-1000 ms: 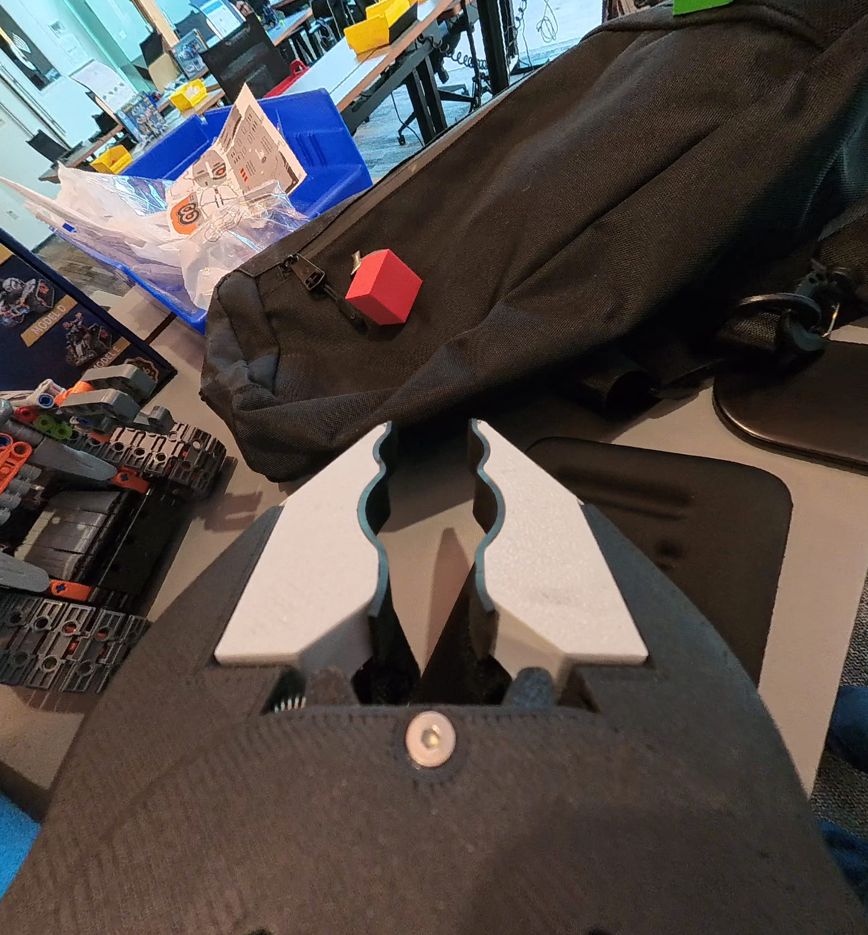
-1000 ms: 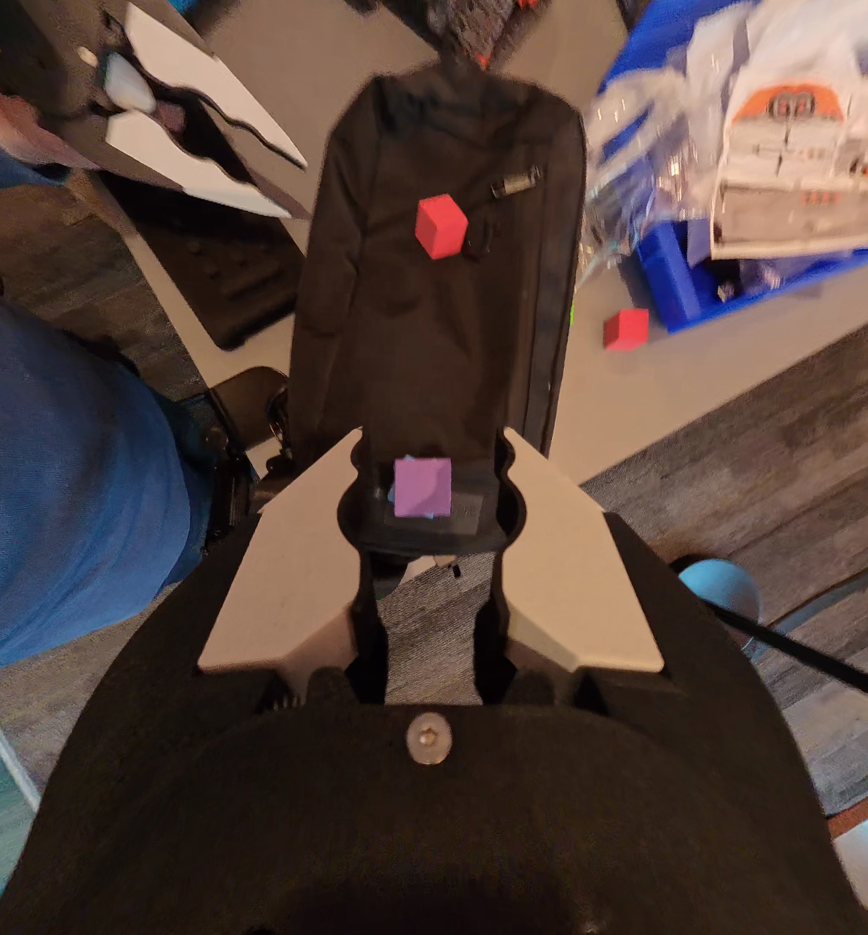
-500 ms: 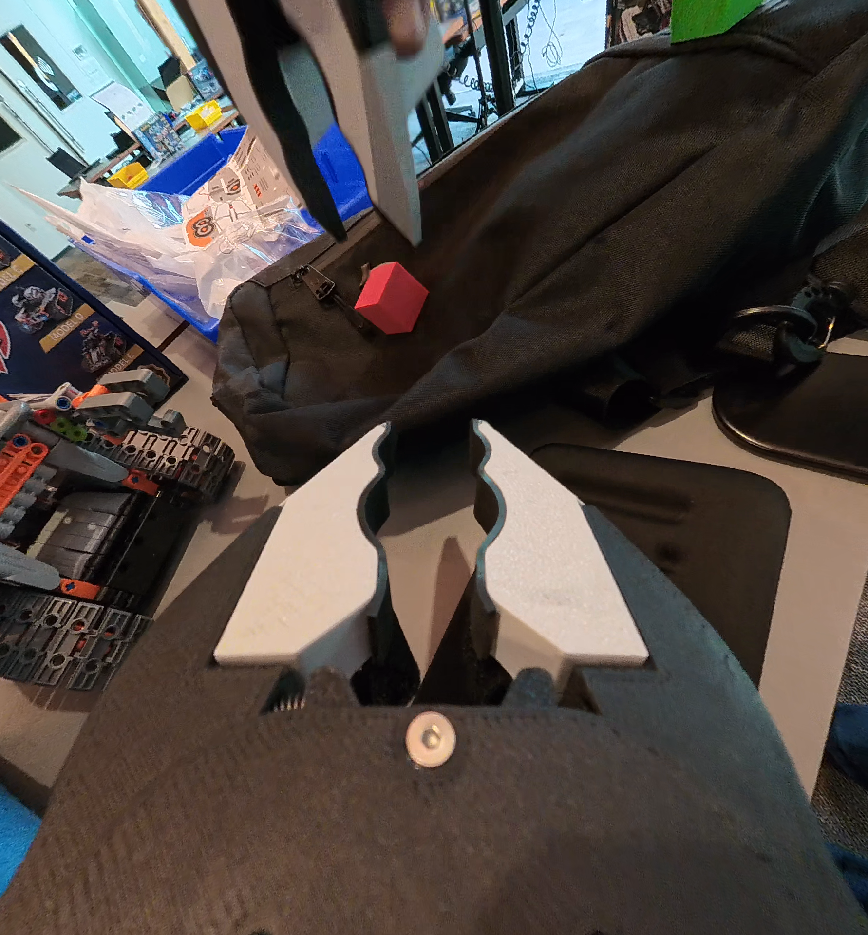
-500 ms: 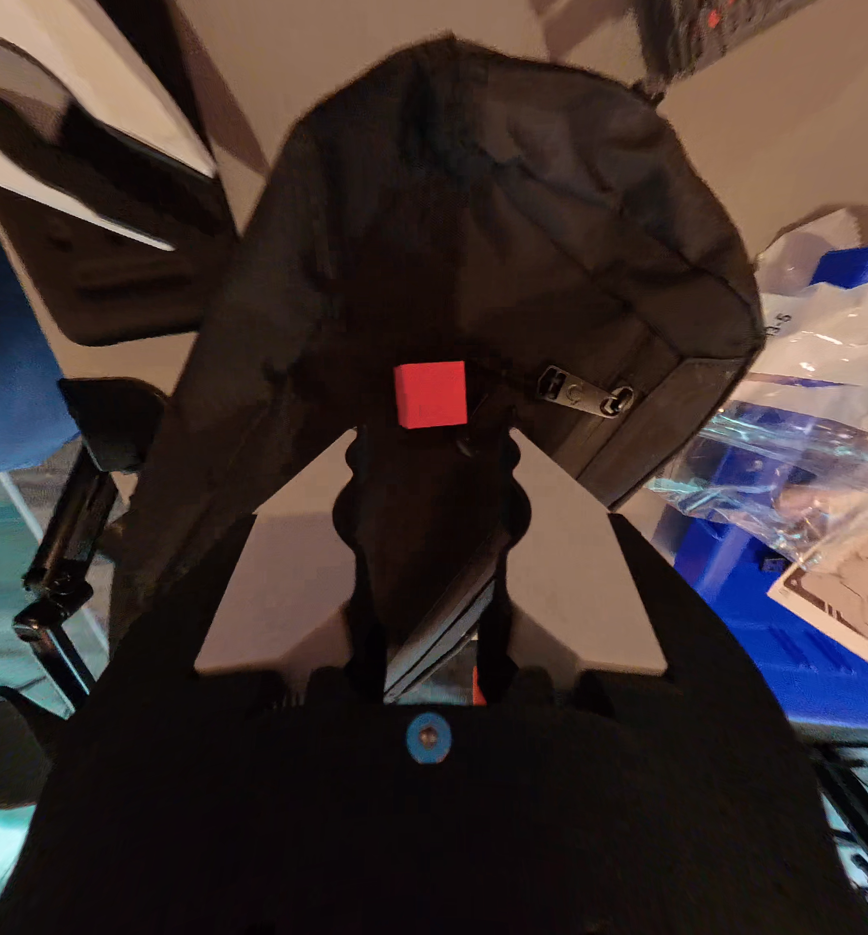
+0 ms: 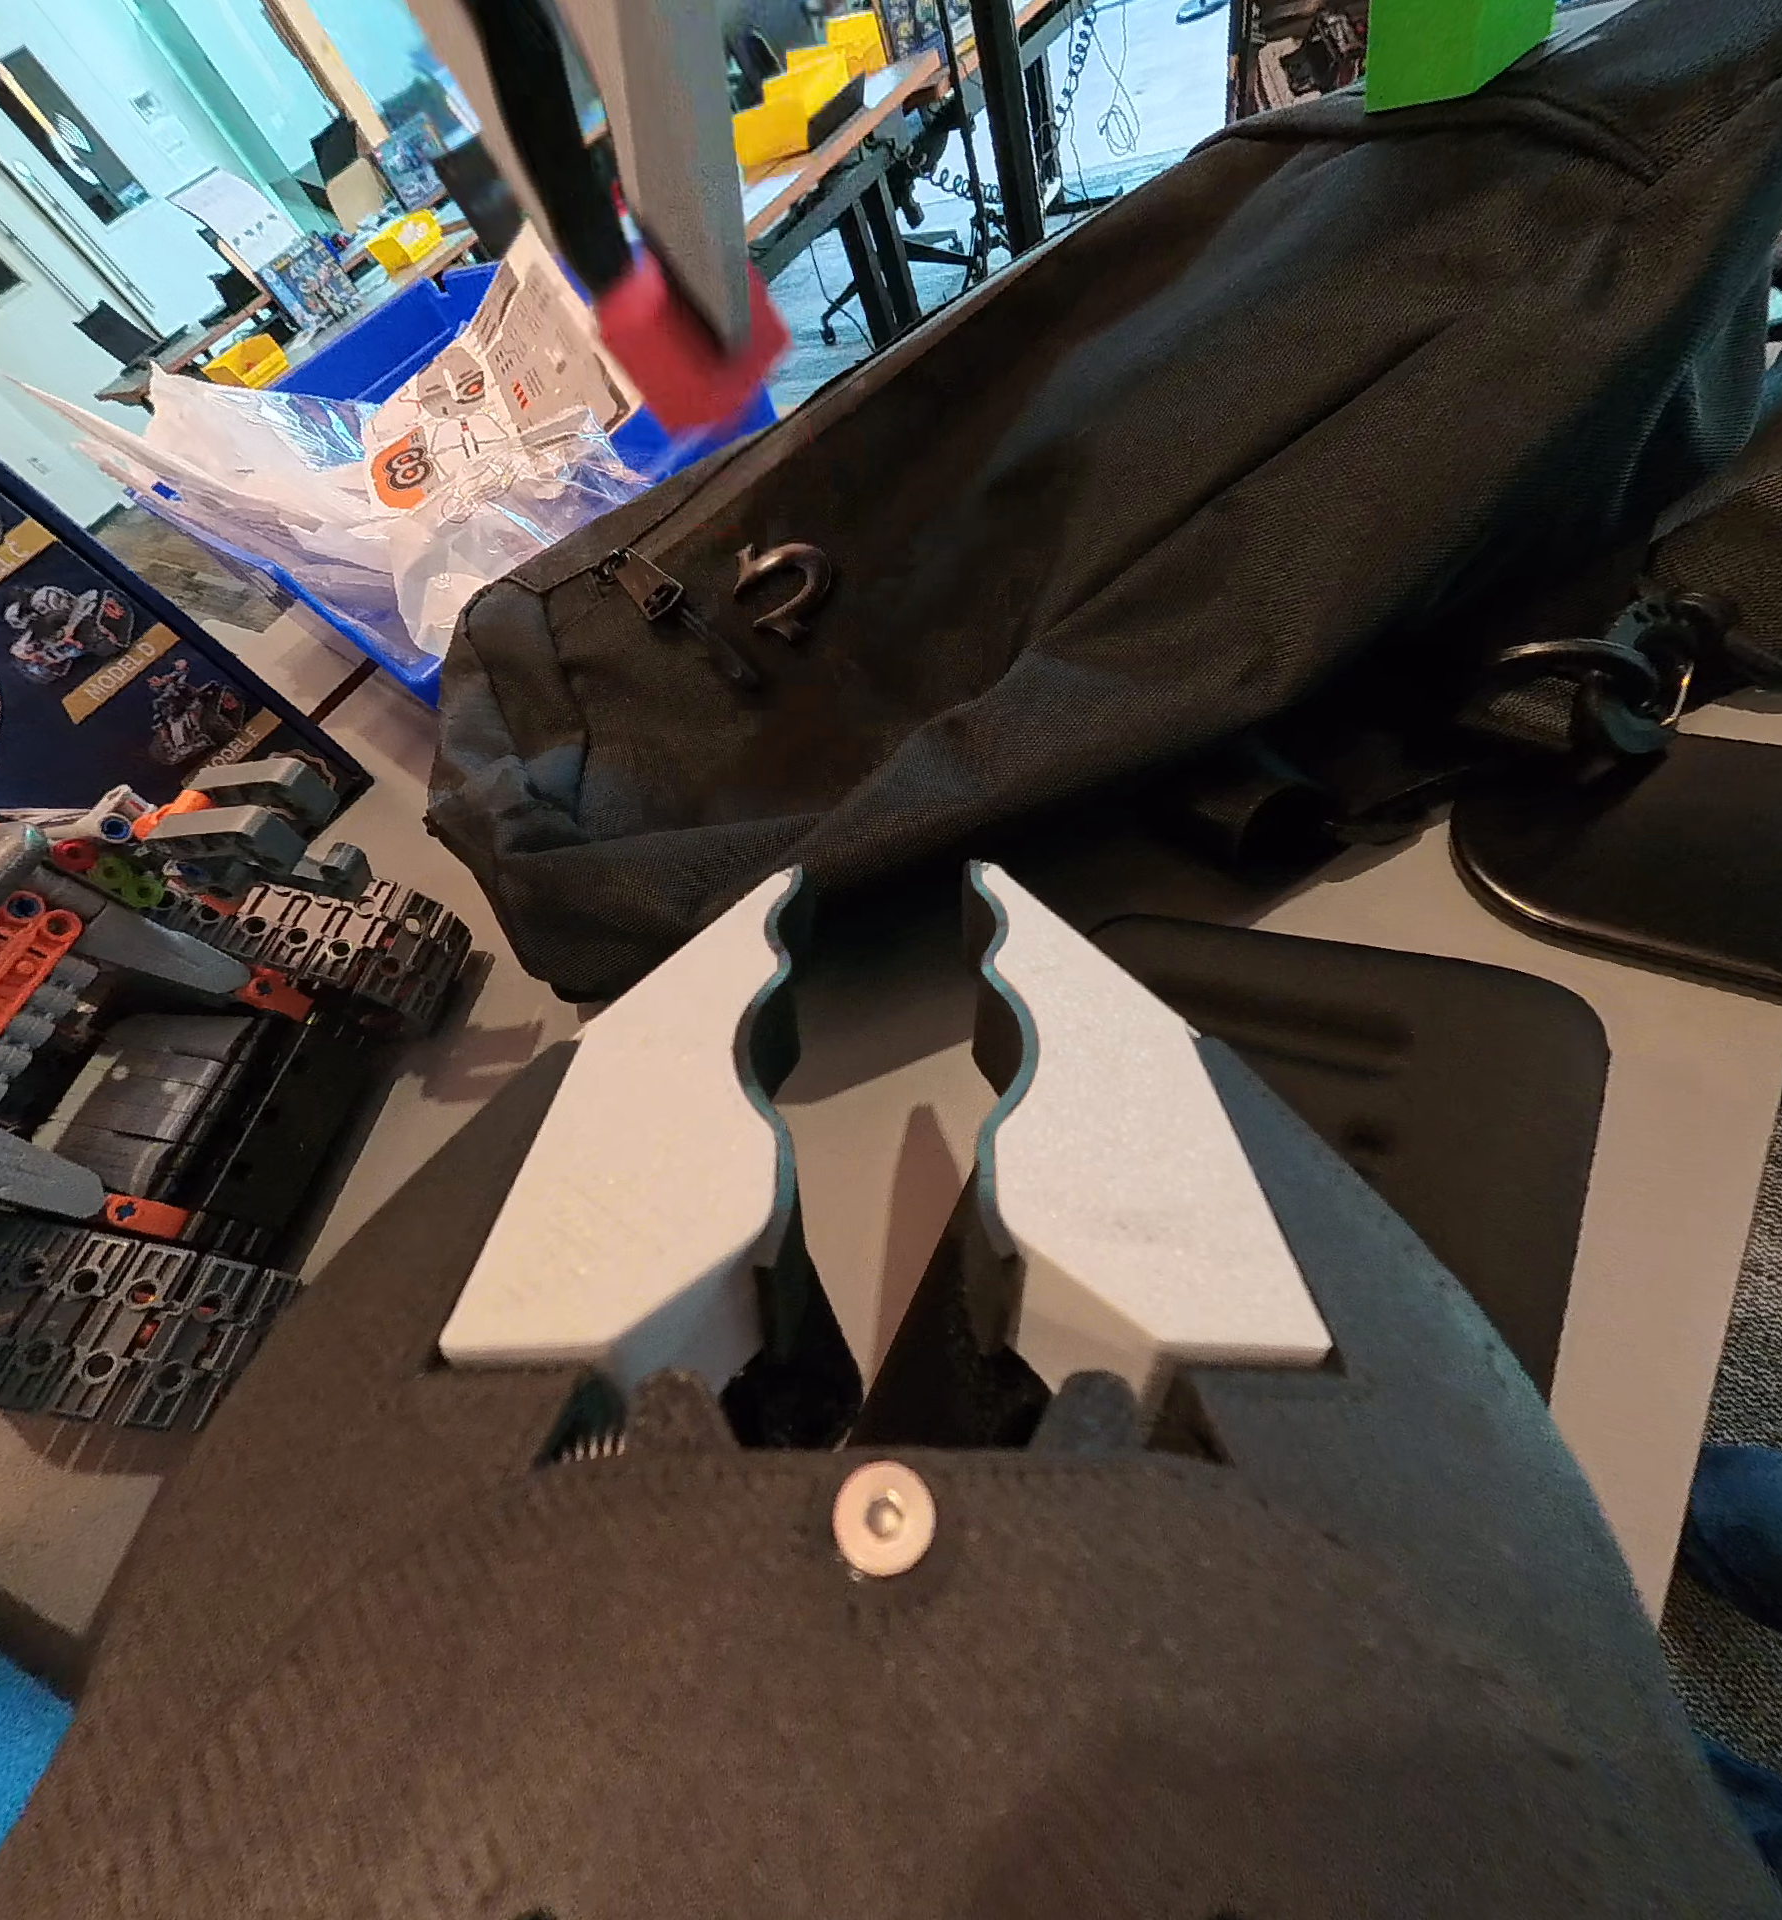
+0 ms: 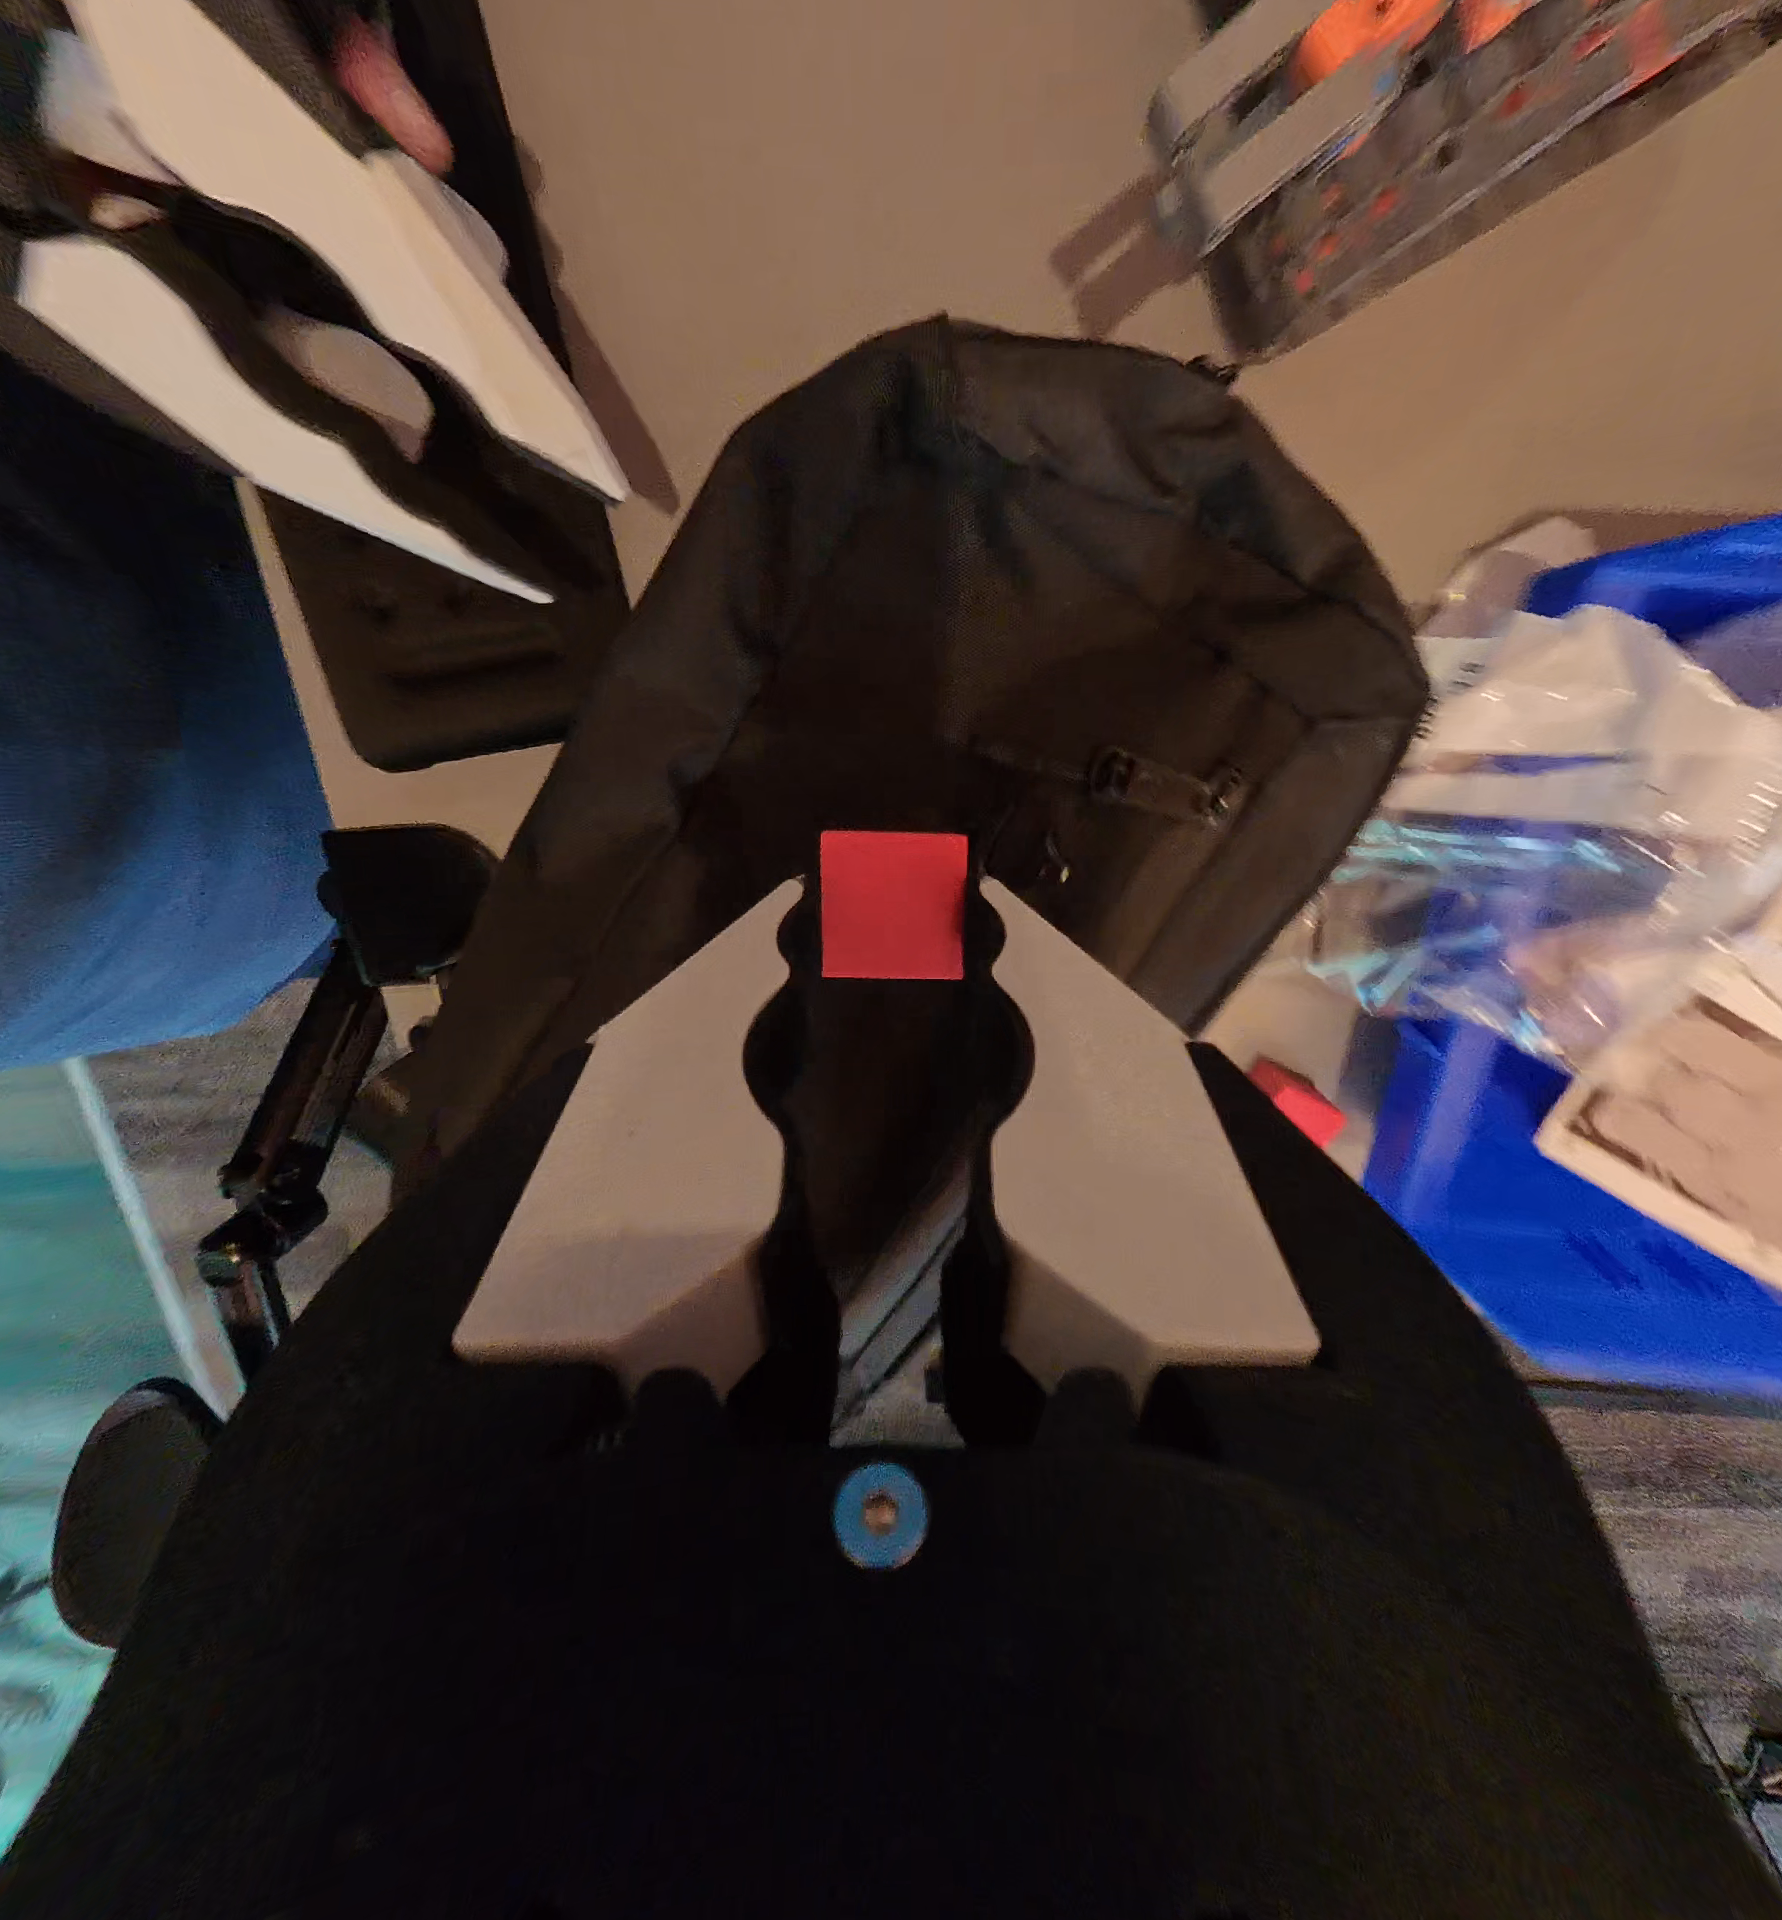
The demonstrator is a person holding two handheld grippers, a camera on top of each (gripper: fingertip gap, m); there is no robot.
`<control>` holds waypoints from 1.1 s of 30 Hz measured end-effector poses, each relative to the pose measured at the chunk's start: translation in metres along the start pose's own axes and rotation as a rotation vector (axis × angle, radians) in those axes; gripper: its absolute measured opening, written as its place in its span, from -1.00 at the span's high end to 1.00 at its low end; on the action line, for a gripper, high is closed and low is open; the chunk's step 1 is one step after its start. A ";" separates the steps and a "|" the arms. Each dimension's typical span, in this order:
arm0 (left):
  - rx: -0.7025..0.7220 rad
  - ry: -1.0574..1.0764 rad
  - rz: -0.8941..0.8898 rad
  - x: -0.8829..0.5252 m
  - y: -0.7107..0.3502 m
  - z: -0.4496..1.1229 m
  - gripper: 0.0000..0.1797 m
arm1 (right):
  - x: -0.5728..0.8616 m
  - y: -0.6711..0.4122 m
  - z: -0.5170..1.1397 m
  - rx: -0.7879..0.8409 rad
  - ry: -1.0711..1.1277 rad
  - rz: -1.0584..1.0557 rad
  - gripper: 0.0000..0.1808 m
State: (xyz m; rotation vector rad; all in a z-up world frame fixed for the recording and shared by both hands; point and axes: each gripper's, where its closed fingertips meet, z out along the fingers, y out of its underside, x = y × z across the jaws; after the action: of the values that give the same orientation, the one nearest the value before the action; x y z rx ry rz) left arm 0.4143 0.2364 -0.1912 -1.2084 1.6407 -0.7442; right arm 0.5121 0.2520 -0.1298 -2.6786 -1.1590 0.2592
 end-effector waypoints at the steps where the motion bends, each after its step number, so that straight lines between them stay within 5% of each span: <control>1: 0.001 0.001 -0.001 0.000 0.000 0.000 0.70 | -0.004 0.001 -0.019 0.031 0.029 0.005 0.72; 12: -0.001 0.012 -0.005 0.001 0.000 0.000 0.69 | -0.065 0.102 -0.120 0.196 0.258 0.200 0.72; 33: -0.024 0.017 0.016 0.004 0.003 0.002 0.69 | -0.088 0.137 -0.077 0.214 0.193 0.283 0.67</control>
State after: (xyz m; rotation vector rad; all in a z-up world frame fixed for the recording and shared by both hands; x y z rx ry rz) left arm 0.4149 0.2334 -0.1959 -1.2071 1.6755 -0.7286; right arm 0.5672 0.0862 -0.0852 -2.6011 -0.6570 0.1535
